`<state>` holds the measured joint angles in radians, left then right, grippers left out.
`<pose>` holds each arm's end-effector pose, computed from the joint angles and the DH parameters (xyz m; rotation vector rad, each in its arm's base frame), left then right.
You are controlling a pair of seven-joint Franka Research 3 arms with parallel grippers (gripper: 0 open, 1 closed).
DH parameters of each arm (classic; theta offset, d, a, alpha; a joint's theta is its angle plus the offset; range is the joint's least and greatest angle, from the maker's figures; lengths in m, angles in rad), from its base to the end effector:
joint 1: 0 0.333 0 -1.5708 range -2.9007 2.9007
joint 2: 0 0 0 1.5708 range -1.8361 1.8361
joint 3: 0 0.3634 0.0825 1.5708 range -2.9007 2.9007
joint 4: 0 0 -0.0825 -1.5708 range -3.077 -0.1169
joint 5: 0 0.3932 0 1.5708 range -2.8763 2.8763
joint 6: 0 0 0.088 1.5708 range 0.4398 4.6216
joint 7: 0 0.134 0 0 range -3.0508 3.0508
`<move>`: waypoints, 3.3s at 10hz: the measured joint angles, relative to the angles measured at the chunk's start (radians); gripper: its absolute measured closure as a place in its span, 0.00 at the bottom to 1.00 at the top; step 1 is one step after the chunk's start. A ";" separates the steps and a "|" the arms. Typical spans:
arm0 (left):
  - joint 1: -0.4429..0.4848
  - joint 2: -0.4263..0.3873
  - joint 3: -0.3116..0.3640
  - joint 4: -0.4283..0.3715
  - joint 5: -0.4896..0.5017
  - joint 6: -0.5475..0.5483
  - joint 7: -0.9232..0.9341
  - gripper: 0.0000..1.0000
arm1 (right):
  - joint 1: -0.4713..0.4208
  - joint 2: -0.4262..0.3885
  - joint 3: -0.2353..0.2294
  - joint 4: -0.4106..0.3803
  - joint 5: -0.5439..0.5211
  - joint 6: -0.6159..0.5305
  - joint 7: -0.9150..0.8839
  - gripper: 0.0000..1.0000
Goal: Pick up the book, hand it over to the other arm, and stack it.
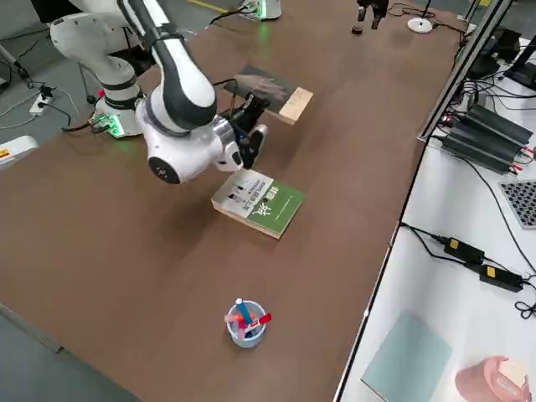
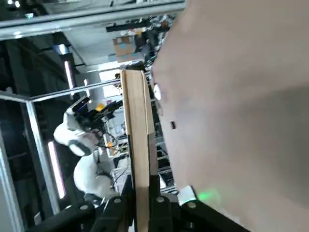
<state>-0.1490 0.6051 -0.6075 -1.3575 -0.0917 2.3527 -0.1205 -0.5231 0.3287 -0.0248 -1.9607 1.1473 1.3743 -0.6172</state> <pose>0.6508 -0.4521 0.4837 2.5102 -0.5311 0.3657 0.5411 -0.1703 0.3670 -1.7345 0.2619 0.0524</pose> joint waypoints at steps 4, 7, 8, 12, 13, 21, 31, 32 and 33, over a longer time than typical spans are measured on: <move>0.075 -0.008 0.007 -0.001 0.059 -0.114 0.004 0.00 | -0.055 0.085 0.000 0.094 -0.087 0.002 -0.006 0.85; 0.080 -0.018 0.007 0.003 0.163 -0.156 0.001 0.00 | -0.080 0.138 0.000 0.172 -0.166 0.003 -0.013 0.85; 0.080 -0.024 0.007 0.003 0.186 -0.161 -0.002 0.00 | -0.086 0.151 0.000 0.197 -0.188 0.005 -0.015 0.85; 0.117 -0.035 0.010 0.002 0.206 -0.184 -0.003 0.00 | -0.099 0.209 0.000 0.271 -0.234 0.067 -0.064 0.85; 0.123 -0.035 0.012 0.001 0.206 -0.188 -0.003 0.00 | -0.099 0.225 0.000 0.281 -0.236 0.091 -0.083 0.85; 0.108 -0.066 0.167 -0.006 0.206 -0.389 0.007 0.00 | -0.100 0.304 -0.004 0.347 -0.260 0.228 -0.165 0.85; 0.079 -0.234 0.408 -0.143 0.101 -0.491 0.205 0.00 | -0.099 0.347 -0.002 0.339 -0.273 0.317 -0.258 0.85; 0.081 -0.268 0.416 -0.190 0.092 -0.481 0.206 0.00 | -0.099 0.354 -0.001 0.332 -0.259 0.320 -0.267 0.85; 0.082 -0.304 0.419 -0.235 0.088 -0.471 0.206 0.00 | -0.099 0.358 0.001 0.322 -0.240 0.322 -0.281 0.85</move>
<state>-0.0668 0.3013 -0.1888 -1.5927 -0.0037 1.8816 0.0854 -0.6220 0.6869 -0.0241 -1.6389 0.9073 1.6963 -0.8986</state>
